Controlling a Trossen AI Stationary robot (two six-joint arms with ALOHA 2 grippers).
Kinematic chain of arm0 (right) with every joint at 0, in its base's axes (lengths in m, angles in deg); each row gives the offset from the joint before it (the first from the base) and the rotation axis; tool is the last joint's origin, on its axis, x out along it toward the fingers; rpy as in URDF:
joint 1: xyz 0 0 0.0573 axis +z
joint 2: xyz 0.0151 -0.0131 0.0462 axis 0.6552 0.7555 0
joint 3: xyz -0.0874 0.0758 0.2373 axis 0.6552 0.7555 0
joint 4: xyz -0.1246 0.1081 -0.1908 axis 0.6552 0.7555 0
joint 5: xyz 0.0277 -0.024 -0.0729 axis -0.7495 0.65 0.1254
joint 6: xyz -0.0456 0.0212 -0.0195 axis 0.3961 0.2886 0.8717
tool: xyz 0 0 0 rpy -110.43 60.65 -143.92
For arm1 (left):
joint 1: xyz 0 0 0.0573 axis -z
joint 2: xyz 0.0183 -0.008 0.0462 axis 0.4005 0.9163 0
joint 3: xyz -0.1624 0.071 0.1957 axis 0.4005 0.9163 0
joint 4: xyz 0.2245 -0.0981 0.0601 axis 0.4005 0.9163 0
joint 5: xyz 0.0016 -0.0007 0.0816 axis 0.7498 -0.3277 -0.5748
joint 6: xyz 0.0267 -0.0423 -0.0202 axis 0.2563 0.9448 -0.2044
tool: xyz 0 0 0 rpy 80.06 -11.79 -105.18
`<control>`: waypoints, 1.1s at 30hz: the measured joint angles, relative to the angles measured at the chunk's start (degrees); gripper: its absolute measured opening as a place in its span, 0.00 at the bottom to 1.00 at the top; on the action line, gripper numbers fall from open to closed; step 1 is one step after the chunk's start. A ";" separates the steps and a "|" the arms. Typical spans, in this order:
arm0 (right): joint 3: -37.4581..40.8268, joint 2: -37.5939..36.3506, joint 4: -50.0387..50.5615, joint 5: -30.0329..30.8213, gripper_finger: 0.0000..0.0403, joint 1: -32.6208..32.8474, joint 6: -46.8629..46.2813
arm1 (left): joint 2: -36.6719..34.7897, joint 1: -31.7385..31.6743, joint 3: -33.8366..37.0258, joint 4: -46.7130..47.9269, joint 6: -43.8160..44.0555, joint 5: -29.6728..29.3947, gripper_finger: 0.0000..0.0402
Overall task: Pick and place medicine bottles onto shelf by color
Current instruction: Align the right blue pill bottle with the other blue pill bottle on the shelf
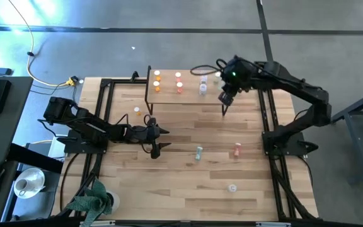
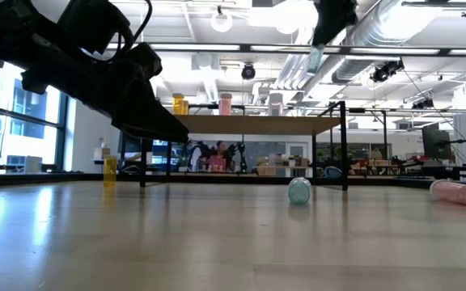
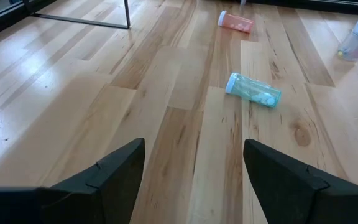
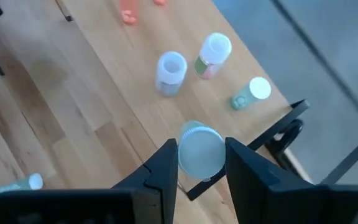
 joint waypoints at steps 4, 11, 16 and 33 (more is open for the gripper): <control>0.00 2.38 0.03 -4.66 0.25 -4.40 -0.63 | 0.00 -0.01 0.00 0.00 0.33 0.00 0.66; 0.00 6.76 0.20 -9.00 0.25 -8.76 -0.64 | 0.00 -0.01 0.00 0.01 0.33 0.00 0.66; 0.00 9.26 0.22 -10.82 0.25 -10.42 -0.63 | 0.00 -0.02 0.00 0.02 0.33 0.00 0.66; 0.00 14.29 0.24 -12.56 0.25 -11.54 -1.11 | 0.00 0.00 0.00 0.00 0.33 0.00 0.66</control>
